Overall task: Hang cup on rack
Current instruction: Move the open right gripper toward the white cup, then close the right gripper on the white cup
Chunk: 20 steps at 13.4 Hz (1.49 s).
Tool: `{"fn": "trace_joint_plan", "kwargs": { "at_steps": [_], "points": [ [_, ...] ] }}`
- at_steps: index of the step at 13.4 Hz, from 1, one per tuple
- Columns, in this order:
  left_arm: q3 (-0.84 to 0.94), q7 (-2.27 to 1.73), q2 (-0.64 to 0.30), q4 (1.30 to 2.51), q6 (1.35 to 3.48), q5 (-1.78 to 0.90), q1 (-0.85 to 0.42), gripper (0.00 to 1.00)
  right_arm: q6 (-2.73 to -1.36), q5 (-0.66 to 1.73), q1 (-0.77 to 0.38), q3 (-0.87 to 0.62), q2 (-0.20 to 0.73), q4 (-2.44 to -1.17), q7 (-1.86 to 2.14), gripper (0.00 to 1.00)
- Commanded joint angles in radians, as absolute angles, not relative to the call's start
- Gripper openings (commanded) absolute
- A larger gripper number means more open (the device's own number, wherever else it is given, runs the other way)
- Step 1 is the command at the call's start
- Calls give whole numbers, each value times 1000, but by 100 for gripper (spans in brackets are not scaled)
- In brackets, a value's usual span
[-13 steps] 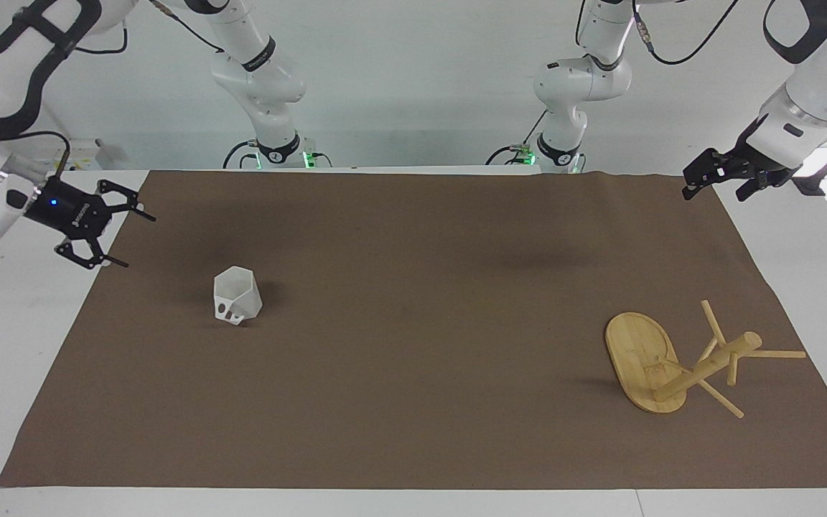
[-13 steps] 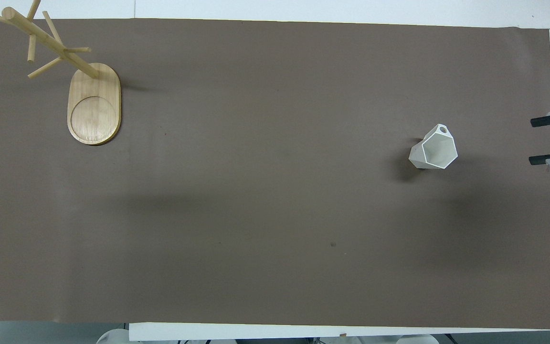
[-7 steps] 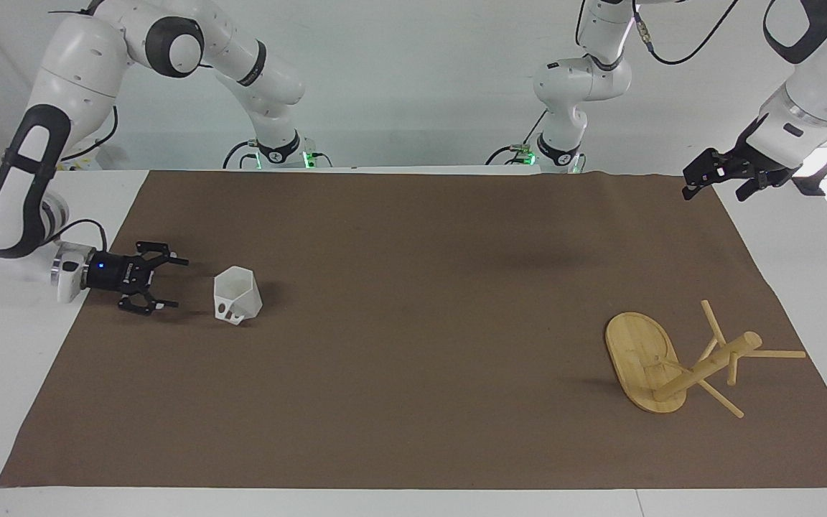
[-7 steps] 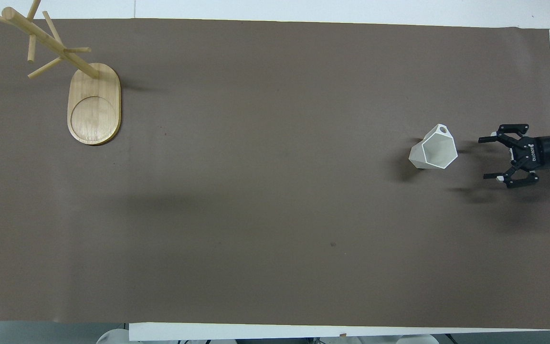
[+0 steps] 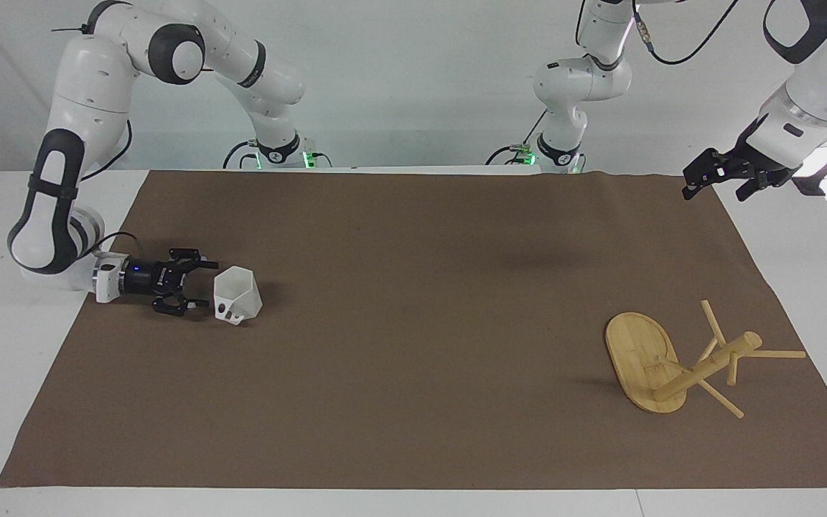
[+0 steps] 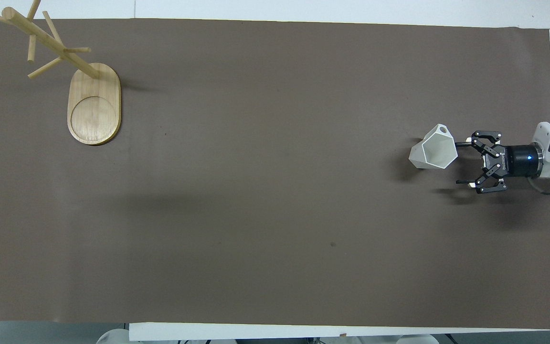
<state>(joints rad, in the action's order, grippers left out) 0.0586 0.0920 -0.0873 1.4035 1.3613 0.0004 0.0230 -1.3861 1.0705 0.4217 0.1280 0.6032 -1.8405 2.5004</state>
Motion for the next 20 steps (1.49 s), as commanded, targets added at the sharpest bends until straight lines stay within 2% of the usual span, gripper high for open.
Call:
{"fn": "trace_joint_plan", "kwargs": {
  "at_steps": [1, 10, 18, 19, 20],
  "points": [
    [52, 86, -64, 1431, 1365, 20, 15, 100, -1411, 1117, 384, 127, 575, -1887, 2525, 100],
    [52, 86, -64, 1431, 1365, 20, 15, 100, -1440, 1172, 364, 127, 569, -1933, 2551, 100],
    [52, 86, -64, 1431, 1365, 20, 15, 100, -1479, 1187, 290, 127, 565, -1947, 2582, 100],
    [52, 86, -64, 1431, 1365, 20, 15, 100, -1480, 1202, 285, 127, 565, -1947, 2582, 99],
    [52, 86, -64, 1431, 1365, 20, 15, 100, -1480, 1203, 279, 127, 565, -1947, 2582, 91]
  ]
}}
